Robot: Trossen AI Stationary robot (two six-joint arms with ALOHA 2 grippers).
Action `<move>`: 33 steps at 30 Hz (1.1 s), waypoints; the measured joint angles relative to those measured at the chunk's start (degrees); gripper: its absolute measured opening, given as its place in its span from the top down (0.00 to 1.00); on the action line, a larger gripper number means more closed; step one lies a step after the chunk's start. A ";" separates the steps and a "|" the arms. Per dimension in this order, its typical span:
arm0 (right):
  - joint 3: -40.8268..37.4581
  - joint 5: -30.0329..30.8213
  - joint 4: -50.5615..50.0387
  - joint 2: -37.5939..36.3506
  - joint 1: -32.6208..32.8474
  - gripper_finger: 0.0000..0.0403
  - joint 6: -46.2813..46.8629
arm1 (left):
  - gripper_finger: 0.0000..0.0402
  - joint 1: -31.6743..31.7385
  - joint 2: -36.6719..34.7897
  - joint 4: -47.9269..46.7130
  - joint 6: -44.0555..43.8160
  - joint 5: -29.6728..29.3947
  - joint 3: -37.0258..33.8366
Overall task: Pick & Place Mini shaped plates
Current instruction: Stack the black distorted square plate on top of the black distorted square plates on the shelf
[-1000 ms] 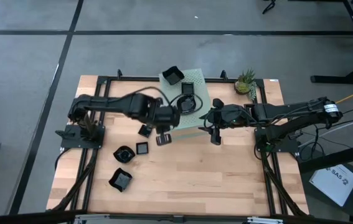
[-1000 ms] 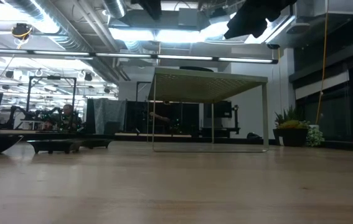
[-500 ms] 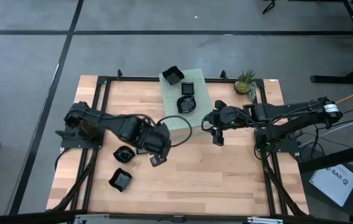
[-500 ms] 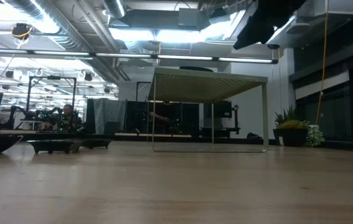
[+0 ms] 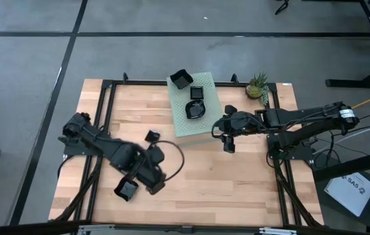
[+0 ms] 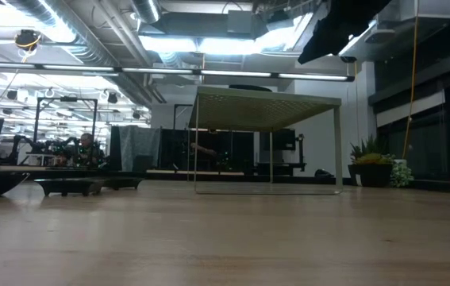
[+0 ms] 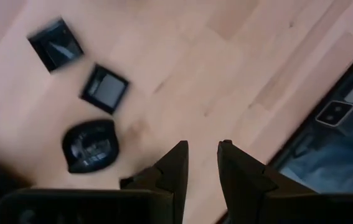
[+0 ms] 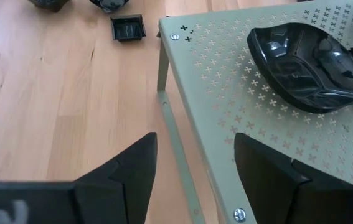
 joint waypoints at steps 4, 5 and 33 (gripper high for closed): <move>0.00 -0.01 0.02 0.00 0.00 0.47 -0.72 | 0.80 -3.10 0.42 0.22 -4.60 0.02 -0.55; -0.01 -0.01 0.04 0.00 0.00 0.47 -0.90 | 0.80 -3.80 0.34 0.31 -5.92 0.02 -1.06; -0.01 0.13 0.46 0.00 0.00 0.47 -1.90 | 0.59 -14.71 0.33 22.18 -25.83 7.98 -32.21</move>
